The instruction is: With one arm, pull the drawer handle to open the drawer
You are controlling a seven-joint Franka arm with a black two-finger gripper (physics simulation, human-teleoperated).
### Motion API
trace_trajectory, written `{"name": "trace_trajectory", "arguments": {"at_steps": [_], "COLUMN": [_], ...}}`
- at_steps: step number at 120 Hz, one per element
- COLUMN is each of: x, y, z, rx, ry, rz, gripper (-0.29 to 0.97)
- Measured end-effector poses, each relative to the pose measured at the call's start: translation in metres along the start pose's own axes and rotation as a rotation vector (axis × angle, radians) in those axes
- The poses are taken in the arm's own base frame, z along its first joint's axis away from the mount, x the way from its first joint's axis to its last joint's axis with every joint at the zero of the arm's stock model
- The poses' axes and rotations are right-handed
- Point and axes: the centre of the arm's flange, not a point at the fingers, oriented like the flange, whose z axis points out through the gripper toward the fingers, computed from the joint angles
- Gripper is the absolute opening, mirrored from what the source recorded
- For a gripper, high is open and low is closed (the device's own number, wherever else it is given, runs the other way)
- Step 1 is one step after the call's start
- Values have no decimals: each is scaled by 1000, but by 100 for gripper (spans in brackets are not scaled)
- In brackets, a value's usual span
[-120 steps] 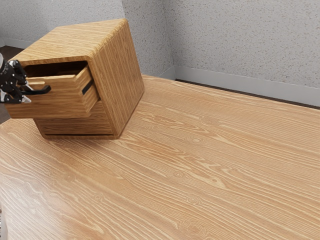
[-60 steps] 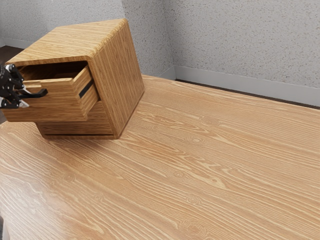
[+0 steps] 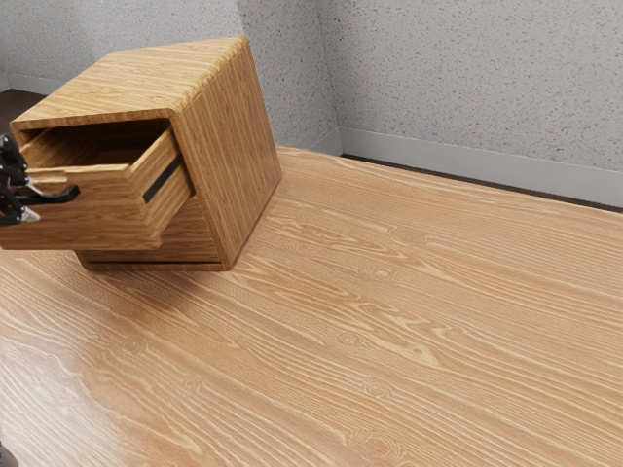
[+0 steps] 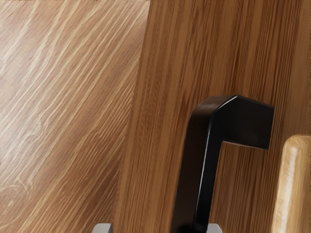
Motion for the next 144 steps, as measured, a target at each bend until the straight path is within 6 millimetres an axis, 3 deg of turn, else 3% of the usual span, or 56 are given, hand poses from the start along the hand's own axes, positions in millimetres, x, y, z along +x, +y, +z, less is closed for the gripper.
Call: {"name": "trace_trajectory", "arguments": {"at_steps": [128, 144], "x": [-13, -18], "y": [-53, -56], "z": [-35, -49], "rx": [-34, -50], "ry": [49, 65], "rz": [-35, -32], "gripper": [16, 17]}}
